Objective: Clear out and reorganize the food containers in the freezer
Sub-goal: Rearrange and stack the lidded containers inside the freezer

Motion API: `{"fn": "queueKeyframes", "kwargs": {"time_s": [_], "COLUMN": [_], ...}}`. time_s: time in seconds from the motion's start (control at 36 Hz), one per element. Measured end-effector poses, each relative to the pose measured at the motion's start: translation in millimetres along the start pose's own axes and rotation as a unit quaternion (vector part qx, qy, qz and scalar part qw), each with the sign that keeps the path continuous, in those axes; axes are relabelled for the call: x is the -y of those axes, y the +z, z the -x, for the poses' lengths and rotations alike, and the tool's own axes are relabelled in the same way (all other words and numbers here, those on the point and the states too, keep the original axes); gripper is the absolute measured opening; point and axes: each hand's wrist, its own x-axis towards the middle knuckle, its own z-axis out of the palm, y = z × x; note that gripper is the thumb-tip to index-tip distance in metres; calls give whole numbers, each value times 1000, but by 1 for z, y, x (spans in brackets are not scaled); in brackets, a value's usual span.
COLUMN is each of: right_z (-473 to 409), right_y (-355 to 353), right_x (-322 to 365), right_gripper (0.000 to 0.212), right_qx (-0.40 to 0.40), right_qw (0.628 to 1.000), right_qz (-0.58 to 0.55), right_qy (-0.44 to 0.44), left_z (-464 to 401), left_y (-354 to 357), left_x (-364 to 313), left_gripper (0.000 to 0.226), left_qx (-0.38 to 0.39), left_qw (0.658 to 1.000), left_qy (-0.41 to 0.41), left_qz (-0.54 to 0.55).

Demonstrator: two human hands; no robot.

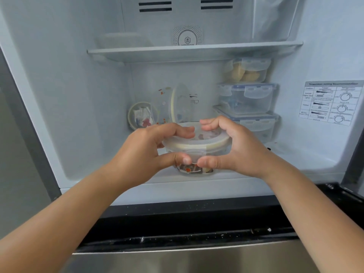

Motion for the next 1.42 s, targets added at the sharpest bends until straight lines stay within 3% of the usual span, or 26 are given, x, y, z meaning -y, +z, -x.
{"fn": "queueKeyframes", "kwargs": {"time_s": [0.11, 0.31, 0.39, 0.56, 0.67, 0.75, 0.92, 1.06, 1.42], "right_z": [0, 3, 6, 11, 10, 7, -4, -4, 3], "right_y": [-1, -1, 0, -1, -6, -8, -16, -15, -9], "right_x": [0, 3, 8, 10, 9, 6, 7, 7, 6], "right_gripper": [75, 58, 46, 40, 30, 39, 67, 80, 80], "right_qx": [4, -6, -20, -2, 15, 1, -28, -8, 7], "right_qw": [1000, 999, 997, 999, 999, 1000, 991, 985, 993], "right_qz": [4, 22, 30, 8, -7, 19, 130, 166, 110], "right_qy": [-6, -40, -62, -51, -38, -23, -4, 38, 51], "left_z": [1, -6, -11, -22, -22, -17, -10, -4, -4], "left_y": [-3, -10, -12, -31, -36, -37, -29, -16, -8], "left_x": [-7, -25, -26, -16, 1, 4, -10, -11, 2], "left_gripper": [50, 43, 44, 48, 28, 39, 38, 44, 43], "left_qx": [19, 26, 17, 79, 98, 94, 103, 51, 63], "left_qw": [999, 965, 957, 990, 993, 991, 993, 986, 997], "left_qy": [-18, -25, -3, -14, -70, -82, -35, 25, 8], "left_qz": [-30, -258, -288, -120, -7, 54, -42, -156, -39]}}
